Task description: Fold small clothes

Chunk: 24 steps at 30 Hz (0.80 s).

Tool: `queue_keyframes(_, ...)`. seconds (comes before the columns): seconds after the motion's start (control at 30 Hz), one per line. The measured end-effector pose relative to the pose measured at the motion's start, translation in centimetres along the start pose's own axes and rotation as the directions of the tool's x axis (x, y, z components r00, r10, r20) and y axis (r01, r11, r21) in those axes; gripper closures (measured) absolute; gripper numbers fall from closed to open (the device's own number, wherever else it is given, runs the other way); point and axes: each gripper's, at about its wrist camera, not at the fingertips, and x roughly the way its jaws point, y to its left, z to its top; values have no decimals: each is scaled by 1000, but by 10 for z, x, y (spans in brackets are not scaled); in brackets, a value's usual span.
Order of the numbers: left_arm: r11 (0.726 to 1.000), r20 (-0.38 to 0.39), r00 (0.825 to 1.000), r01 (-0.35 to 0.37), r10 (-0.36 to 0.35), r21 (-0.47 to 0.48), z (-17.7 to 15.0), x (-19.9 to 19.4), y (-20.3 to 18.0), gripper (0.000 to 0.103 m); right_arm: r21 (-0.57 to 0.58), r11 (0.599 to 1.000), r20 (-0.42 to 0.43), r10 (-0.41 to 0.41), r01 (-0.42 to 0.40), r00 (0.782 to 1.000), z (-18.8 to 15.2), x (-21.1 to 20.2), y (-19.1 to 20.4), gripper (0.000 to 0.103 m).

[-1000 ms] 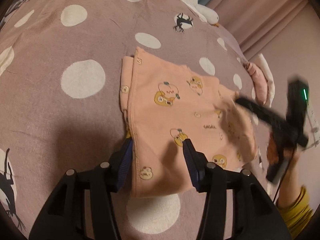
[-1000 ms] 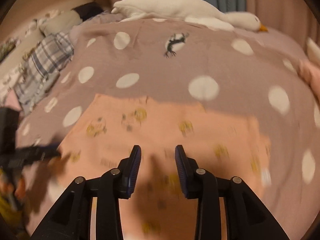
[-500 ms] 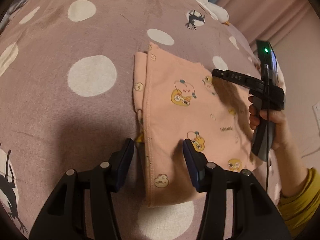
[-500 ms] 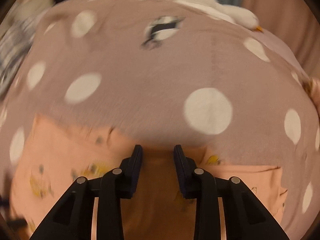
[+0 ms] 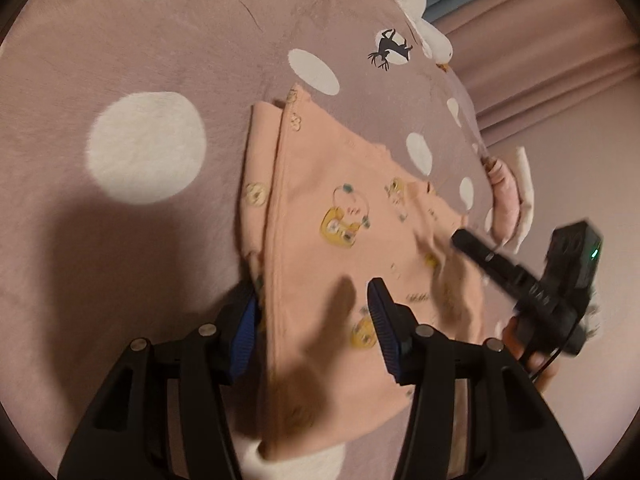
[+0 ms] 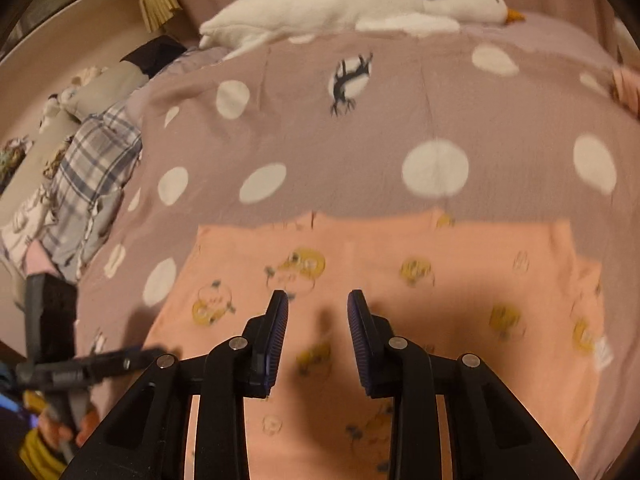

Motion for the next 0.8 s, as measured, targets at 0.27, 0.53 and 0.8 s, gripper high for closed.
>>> queue_keyframes(0.27,998,-22,998,-61,61,-3,3,8,-11,78,153,988,-78,-20,31,997,6,43,-15,87)
queue_keyframes(0.53,995,-6,995,-96,96,35,2,3,-19,84,24,999,-45,-38,39,998,-20,1,6,91)
queue_keyframes(0.8,989,31,995,-97,94,115,7,-6,-56,87,-86,996,-139,0,-12,990,-78,-3,18,91)
